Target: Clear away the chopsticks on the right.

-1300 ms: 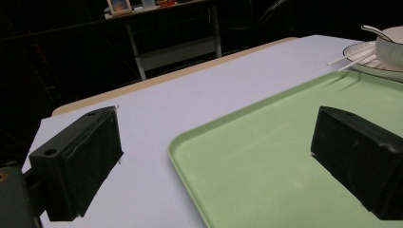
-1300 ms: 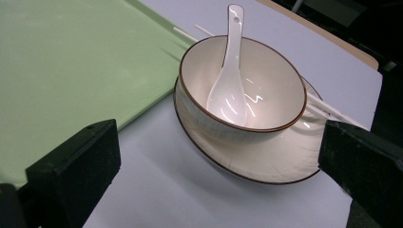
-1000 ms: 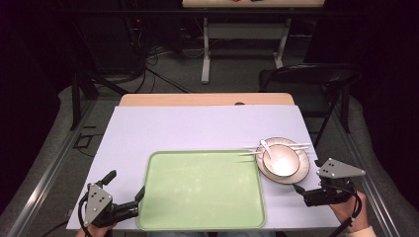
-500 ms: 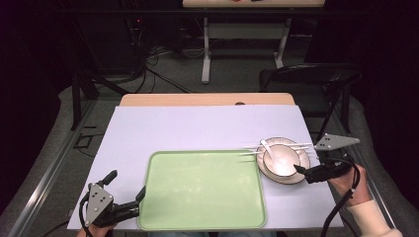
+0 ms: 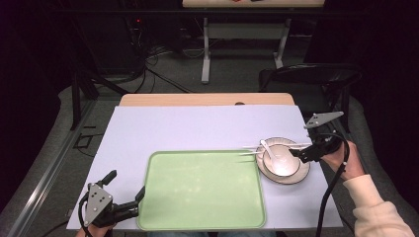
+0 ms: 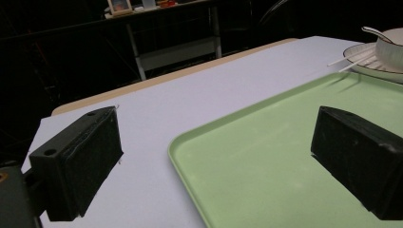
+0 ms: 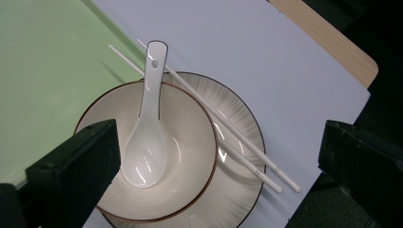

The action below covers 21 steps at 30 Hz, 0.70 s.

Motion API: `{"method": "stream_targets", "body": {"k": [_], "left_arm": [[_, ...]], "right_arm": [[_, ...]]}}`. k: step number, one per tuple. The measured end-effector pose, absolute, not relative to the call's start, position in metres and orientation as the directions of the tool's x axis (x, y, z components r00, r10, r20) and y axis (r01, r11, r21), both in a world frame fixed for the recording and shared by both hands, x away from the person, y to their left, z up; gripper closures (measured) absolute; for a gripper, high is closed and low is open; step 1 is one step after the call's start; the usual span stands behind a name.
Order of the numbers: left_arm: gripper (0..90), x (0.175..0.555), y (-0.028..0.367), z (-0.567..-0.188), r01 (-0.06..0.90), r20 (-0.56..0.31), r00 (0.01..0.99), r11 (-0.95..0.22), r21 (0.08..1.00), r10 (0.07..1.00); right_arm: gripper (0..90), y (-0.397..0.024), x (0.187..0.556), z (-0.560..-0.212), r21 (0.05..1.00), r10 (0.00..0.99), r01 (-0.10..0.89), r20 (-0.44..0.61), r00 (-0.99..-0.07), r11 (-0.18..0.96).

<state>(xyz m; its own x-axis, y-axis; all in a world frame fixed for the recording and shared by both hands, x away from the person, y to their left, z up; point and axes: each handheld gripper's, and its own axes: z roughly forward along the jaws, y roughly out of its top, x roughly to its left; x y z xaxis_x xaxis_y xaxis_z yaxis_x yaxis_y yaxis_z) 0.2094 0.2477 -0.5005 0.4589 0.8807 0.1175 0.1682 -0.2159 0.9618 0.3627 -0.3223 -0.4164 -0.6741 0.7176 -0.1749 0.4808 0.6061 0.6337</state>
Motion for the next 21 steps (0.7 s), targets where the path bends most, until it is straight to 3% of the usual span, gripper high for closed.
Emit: {"method": "stream_targets", "body": {"k": [16, 21], "left_arm": [[2.7, 0.209, 0.248, -0.500, 0.169, 0.118, 0.459, -0.217, 0.962, 0.880], [2.7, 0.210, 0.248, -0.501, 0.168, 0.118, 0.461, -0.217, 0.962, 0.880]], "right_arm": [[0.0, -0.306, 0.422, -0.413, 0.513, 0.676, 0.513, -0.194, -0.711, 0.688], [5.9, -0.298, 0.440, -0.425, 0.435, 0.648, 0.523, -0.213, -0.731, 0.733]]}}
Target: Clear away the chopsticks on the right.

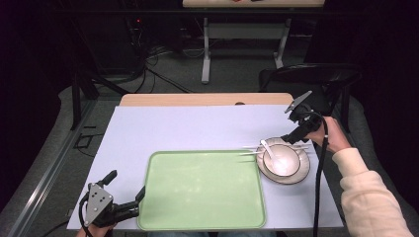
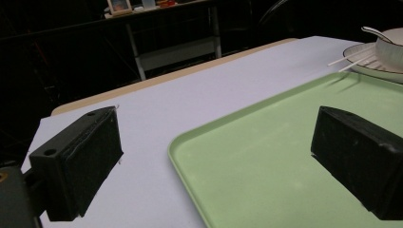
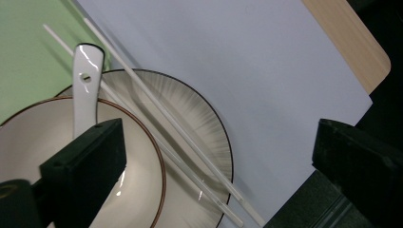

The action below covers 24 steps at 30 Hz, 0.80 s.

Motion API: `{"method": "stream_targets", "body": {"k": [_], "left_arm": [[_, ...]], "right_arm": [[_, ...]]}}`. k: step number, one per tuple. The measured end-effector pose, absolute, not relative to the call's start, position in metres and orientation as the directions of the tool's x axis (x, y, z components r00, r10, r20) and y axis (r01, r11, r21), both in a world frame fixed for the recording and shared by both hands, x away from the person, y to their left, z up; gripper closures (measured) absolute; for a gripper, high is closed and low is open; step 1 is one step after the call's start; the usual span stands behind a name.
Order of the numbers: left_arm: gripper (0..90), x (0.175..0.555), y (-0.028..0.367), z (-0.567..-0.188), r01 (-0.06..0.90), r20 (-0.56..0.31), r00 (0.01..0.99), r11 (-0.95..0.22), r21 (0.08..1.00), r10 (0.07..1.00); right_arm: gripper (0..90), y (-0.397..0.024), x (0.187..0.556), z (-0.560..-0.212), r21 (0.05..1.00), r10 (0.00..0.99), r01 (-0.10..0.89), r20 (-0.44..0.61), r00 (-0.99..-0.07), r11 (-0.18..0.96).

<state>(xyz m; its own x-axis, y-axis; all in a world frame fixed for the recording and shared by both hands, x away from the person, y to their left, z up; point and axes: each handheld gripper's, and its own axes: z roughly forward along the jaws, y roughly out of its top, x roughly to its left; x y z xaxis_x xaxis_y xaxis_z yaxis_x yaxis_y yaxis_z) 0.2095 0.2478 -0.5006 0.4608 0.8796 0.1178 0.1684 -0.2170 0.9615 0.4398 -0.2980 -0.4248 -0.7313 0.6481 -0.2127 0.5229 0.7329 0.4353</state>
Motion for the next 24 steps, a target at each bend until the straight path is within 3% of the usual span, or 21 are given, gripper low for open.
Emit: {"method": "stream_targets", "body": {"k": [6, 16, 24], "left_arm": [[2.7, 0.209, 0.248, -0.501, 0.168, 0.119, 0.460, -0.217, 0.961, 0.880], [2.7, 0.209, 0.248, -0.501, 0.169, 0.118, 0.460, -0.217, 0.962, 0.880], [2.7, 0.210, 0.248, -0.501, 0.170, 0.117, 0.461, -0.217, 0.961, 0.880]], "right_arm": [[19.5, -0.297, 0.456, -0.438, 0.384, 0.640, 0.542, -0.196, -0.743, 0.747], [55.9, -0.292, 0.474, -0.462, 0.256, 0.578, 0.530, -0.175, -0.797, 0.808], [67.0, -0.283, 0.479, -0.476, 0.179, 0.516, 0.492, -0.127, -0.847, 0.852]]}}
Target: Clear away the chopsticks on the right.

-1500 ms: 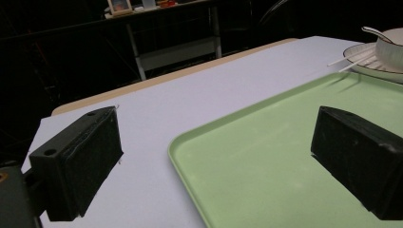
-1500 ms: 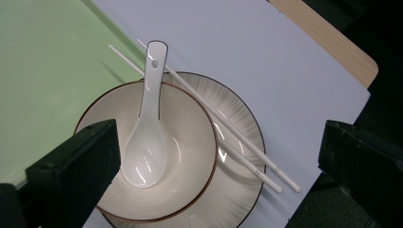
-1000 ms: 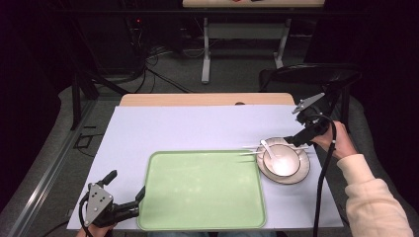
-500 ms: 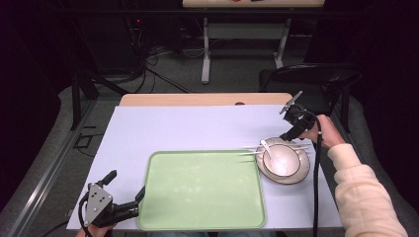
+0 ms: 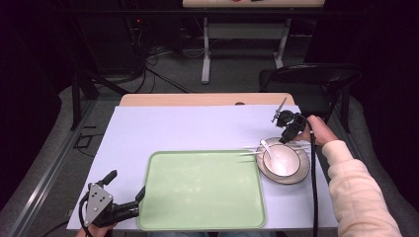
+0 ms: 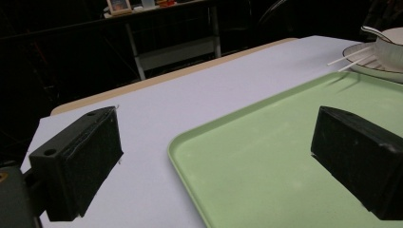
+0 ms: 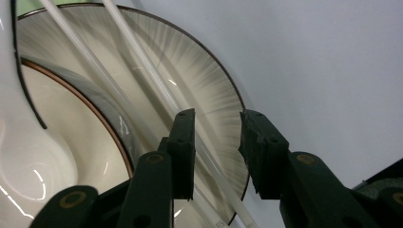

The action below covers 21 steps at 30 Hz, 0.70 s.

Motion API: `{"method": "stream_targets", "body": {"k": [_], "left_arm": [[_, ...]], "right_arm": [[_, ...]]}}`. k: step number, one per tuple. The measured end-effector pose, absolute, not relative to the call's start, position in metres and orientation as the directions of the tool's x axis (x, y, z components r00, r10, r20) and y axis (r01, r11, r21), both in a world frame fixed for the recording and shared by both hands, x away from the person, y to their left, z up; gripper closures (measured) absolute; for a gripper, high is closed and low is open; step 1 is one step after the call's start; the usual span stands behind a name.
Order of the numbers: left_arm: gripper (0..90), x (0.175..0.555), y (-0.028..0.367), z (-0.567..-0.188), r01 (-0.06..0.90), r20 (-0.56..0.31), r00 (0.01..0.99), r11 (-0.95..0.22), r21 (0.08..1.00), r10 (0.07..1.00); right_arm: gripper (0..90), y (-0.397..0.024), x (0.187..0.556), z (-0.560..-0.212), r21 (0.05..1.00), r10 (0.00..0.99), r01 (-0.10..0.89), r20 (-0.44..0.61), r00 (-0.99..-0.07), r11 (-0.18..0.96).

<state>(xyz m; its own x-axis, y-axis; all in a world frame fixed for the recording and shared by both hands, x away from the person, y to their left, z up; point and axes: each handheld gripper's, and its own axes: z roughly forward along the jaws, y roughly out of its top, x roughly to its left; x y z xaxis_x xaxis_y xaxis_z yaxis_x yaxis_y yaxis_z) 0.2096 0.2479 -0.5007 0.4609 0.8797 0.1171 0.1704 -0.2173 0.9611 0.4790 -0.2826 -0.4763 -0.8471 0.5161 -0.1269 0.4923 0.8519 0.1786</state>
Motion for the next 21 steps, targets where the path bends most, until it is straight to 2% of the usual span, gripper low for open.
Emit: {"method": "stream_targets", "body": {"k": [3, 9, 14, 21], "left_arm": [[2.7, 0.2094, 0.2483, -0.5007, 0.169, 0.115, 0.458, -0.214, 0.962, 0.881], [2.7, 0.2094, 0.2481, -0.5007, 0.169, 0.117, 0.459, -0.216, 0.962, 0.881], [2.7, 0.2095, 0.2479, -0.5007, 0.172, 0.119, 0.461, -0.220, 0.960, 0.879], [2.7, 0.2096, 0.2478, -0.5007, 0.171, 0.118, 0.460, -0.219, 0.961, 0.880]], "right_arm": [[68.0, -0.2804, 0.4804, -0.4799, 0.132, 0.500, 0.484, -0.130, -0.856, 0.865], [69.7, -0.2777, 0.4828, -0.4848, 0.099, 0.477, 0.467, -0.111, -0.872, 0.878], [74.7, -0.2753, 0.4845, -0.4851, 0.092, 0.448, 0.440, -0.100, -0.888, 0.893], [74.7, -0.2763, 0.4858, -0.4851, 0.102, 0.434, 0.426, -0.074, -0.898, 0.899]]}}
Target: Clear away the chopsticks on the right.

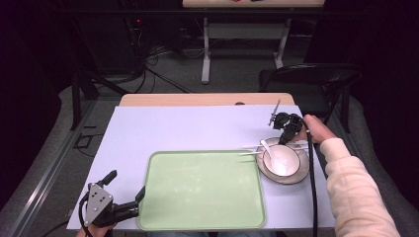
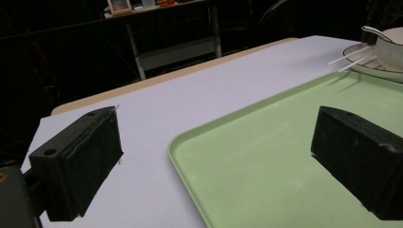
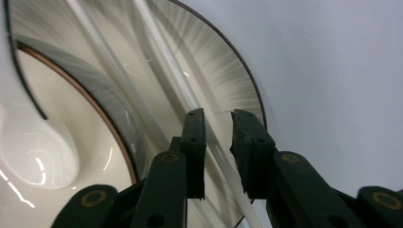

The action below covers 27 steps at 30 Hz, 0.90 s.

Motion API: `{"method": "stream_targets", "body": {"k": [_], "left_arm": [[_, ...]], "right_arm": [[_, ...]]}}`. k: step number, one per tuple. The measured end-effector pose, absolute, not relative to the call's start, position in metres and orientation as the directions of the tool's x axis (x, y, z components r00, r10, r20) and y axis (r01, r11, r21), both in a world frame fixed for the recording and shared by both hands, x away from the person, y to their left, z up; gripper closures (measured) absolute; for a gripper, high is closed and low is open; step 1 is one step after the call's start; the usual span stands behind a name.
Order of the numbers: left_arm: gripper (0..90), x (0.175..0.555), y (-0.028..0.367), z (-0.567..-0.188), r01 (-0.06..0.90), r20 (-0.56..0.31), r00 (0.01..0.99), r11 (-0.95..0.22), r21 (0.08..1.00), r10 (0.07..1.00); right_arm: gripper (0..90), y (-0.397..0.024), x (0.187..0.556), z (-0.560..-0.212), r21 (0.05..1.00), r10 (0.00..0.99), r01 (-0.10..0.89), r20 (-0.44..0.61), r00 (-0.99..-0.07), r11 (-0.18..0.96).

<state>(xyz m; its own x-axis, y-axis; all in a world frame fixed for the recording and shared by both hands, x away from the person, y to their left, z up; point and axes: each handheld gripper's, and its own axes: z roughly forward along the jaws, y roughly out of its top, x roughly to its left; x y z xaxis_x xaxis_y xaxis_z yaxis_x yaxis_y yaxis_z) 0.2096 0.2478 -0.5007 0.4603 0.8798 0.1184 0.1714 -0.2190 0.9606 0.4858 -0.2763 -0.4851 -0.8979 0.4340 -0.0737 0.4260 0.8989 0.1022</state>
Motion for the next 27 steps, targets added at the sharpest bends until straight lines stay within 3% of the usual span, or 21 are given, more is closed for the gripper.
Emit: {"method": "stream_targets", "body": {"k": [12, 18, 27], "left_arm": [[2.7, 0.209, 0.248, -0.501, 0.169, 0.119, 0.460, -0.218, 0.961, 0.880], [2.7, 0.209, 0.248, -0.501, 0.169, 0.117, 0.458, -0.216, 0.962, 0.881], [2.6, 0.209, 0.248, -0.501, 0.166, 0.120, 0.459, -0.218, 0.962, 0.880]], "right_arm": [[75.8, -0.270, 0.489, -0.493, 0.039, 0.401, 0.399, -0.042, -0.915, 0.916], [79.2, -0.270, 0.493, -0.497, 0.009, 0.341, 0.341, -0.068, -0.938, 0.940], [84.0, -0.269, 0.494, -0.501, -0.011, 0.337, 0.340, -0.105, -0.936, 0.940]]}}
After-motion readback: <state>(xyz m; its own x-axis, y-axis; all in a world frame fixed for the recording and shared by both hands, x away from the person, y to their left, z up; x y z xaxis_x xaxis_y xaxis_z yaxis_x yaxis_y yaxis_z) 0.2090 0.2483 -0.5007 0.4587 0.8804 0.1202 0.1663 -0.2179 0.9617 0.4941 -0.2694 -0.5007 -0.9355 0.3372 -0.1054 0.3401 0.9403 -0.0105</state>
